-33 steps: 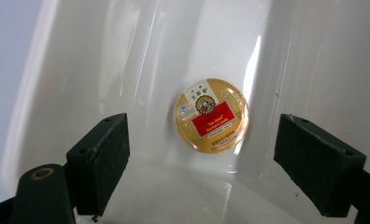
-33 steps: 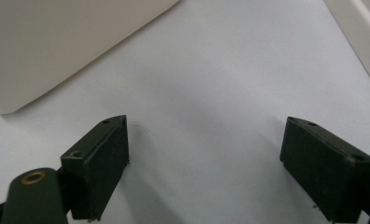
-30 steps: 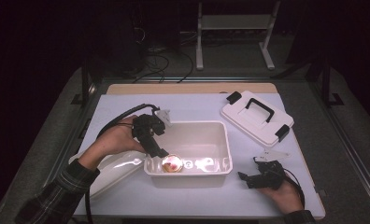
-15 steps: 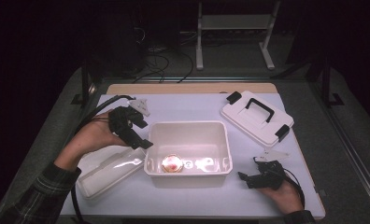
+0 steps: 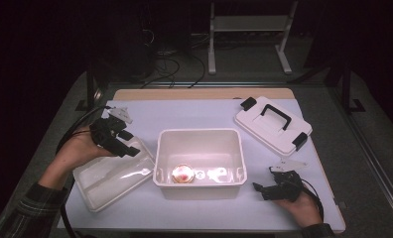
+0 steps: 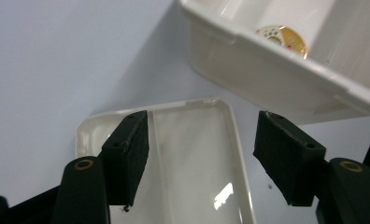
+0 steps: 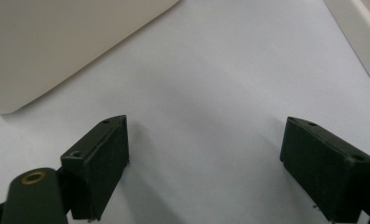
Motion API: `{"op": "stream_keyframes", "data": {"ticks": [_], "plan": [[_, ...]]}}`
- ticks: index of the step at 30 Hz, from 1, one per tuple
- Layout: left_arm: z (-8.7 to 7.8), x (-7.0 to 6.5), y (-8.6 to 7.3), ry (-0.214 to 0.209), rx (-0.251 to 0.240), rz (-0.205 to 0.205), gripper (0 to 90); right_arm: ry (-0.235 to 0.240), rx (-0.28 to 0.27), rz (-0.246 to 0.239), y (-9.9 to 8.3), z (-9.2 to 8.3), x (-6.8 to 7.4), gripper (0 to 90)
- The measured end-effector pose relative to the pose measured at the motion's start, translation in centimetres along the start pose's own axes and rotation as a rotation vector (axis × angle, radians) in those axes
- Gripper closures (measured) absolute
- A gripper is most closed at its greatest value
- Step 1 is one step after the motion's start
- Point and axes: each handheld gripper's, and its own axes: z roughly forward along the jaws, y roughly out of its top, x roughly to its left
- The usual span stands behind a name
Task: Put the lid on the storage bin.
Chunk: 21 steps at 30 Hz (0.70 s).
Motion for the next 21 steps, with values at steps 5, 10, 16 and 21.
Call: {"op": "stream_keyframes", "data": {"ticks": [5, 10, 16, 21], "plan": [[0.5, 0.9, -2.2, 0.023, 0.001, -0.046, 37.2, -0.001, 0.0, -0.001, 0.0, 0.0, 0.0, 14.7], [1.3, 1.5, -4.0, 0.034, 0.008, -0.076, 39.7, -0.001, 0.0, -0.002, 0.0, 0.0, 0.0, 14.7], [2.7, 2.0, -5.9, 0.052, 0.04, -0.117, 42.5, -0.001, 0.0, -0.002, 0.0, 0.0, 0.0, 14.7], [4.0, 2.3, -7.2, 0.052, 0.056, -0.154, 47.7, -0.001, 0.0, -0.001, 0.0, 0.0, 0.0, 14.7]]}}
